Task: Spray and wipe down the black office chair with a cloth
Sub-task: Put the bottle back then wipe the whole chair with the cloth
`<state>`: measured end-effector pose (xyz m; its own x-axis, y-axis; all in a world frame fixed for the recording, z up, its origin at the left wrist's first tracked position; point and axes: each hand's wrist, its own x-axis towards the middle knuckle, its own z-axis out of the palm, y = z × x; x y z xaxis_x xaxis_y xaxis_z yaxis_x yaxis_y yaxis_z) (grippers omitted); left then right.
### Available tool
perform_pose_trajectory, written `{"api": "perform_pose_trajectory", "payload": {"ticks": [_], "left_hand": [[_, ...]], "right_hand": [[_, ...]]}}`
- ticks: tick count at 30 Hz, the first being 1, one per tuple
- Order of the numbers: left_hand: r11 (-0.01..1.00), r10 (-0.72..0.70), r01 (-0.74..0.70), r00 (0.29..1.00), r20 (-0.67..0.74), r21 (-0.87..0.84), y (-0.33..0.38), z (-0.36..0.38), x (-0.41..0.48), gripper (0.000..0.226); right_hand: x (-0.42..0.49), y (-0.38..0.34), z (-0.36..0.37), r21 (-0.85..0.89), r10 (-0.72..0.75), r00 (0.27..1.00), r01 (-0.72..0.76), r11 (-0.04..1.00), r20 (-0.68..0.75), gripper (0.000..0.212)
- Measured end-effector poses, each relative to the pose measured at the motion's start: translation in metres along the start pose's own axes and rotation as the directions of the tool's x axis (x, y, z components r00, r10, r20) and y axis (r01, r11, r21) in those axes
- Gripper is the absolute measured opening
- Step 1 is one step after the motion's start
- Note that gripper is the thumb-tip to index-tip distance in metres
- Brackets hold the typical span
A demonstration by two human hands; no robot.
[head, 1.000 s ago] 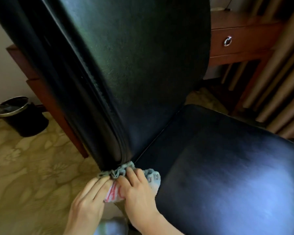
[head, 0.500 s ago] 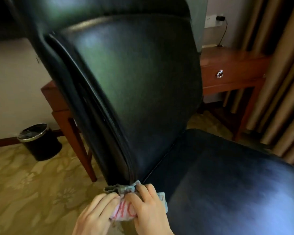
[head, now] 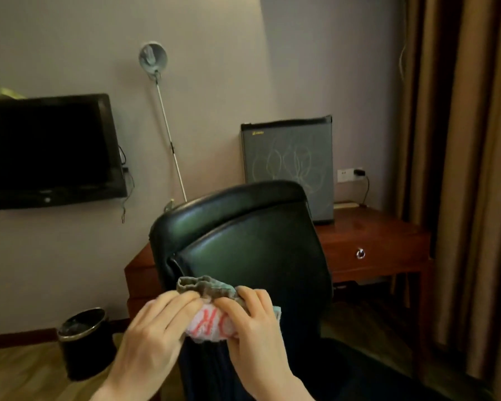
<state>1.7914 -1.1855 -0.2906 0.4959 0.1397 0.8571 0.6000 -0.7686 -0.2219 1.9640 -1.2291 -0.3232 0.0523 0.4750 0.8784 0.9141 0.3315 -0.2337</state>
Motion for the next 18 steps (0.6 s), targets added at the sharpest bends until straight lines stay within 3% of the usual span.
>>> {"api": "perform_pose_trajectory", "payload": {"ticks": [3,8,12,18], "left_hand": [[0.998,-0.036,0.033,0.997,0.061,0.056,-0.032,-0.014,0.036,0.043],[0.98,-0.155,0.154,0.988,-0.004,0.129,-0.078,-0.023,0.091,0.046],[0.966,-0.258,0.255,0.964,0.068,0.051,-0.095,-0.015,0.096,0.066],[0.953,-0.303,0.303,0.946,0.113,0.018,-0.092,-0.014,0.097,0.062]], "right_hand": [[0.057,-0.014,-0.005,0.0,-0.032,0.999,0.032,0.999,-0.019,0.033],[0.134,-0.026,0.011,0.054,-0.049,0.999,0.049,0.997,-0.016,0.033],[0.145,-0.017,0.034,0.167,0.016,0.992,-0.037,0.985,0.124,0.044],[0.145,-0.006,0.042,0.233,0.018,0.988,-0.054,0.971,0.153,0.044]]}}
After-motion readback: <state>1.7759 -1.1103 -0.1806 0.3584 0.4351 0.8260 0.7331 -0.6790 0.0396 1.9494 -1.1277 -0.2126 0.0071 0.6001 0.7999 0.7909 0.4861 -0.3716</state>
